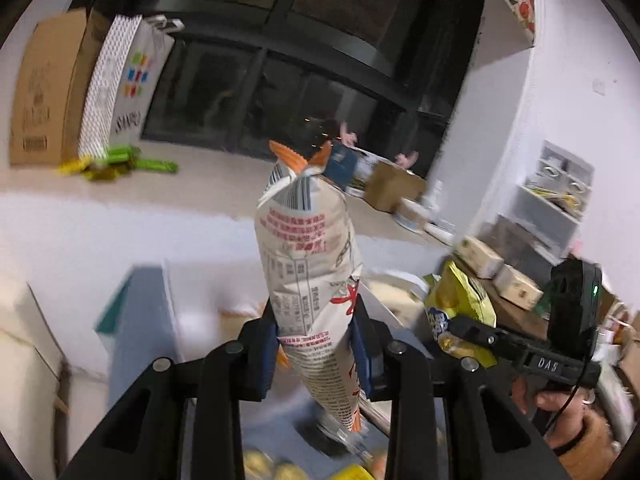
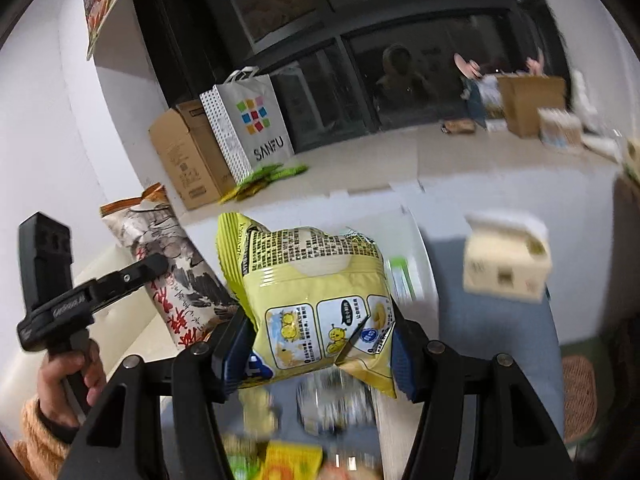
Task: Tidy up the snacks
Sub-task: 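Carry both bags over the white box and open both grippers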
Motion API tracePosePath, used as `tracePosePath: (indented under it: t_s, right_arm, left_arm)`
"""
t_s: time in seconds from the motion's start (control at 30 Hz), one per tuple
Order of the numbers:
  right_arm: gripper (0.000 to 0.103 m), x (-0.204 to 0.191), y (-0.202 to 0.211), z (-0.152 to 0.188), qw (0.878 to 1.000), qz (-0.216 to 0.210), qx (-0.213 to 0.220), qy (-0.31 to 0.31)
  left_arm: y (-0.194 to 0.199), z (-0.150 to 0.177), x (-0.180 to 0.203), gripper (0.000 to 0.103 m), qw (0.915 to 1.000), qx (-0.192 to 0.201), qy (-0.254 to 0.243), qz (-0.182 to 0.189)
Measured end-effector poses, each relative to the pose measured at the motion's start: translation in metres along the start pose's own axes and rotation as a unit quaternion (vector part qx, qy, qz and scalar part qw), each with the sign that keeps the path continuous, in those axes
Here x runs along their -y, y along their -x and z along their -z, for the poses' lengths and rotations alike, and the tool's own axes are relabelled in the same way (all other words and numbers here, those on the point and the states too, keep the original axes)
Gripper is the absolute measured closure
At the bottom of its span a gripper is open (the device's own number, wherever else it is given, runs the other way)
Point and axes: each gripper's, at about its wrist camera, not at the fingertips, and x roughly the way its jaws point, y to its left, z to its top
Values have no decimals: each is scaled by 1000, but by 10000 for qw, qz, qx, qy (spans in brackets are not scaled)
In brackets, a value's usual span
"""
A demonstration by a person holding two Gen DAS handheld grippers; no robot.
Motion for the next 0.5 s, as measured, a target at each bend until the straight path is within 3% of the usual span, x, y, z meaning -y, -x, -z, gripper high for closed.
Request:
tracePosePath:
  t_s: [0.17,0.3,0.37,0.4,0.43,0.47,0.5]
  right_arm:
    - [39,7,-66,-45,9991,335,-250,-79]
    - [39,14,-108,-55,9963,543,-662,3]
    - [32,16,-117,-54,9957,628,-679,105]
    - [20,17,-119,-54,9951,704,-678,134]
    - [4,20,-120,-53,9945,805,-664,122]
    - [0,24,-119,-52,9939,909,-614,55]
    - [0,27,-117,-52,9942,897,-589,4]
  left_arm:
    - [-43,-30,-21,68,9989,-168,-165,-416]
    - [-87,-29,-32,67,9967,-561,-80,-583]
    - [-104,-25,-36,63,9941,-747,-121,-782]
    - [-109,-19,-39,61,9929,-794,-93,-881]
    - [-113,-17,-43,46,9918,-842,-10,-961]
    - [-114,-14,-48,23,9914,-864,130,-979]
    - [-112,-11,-49,13,9917,-833,202,-963]
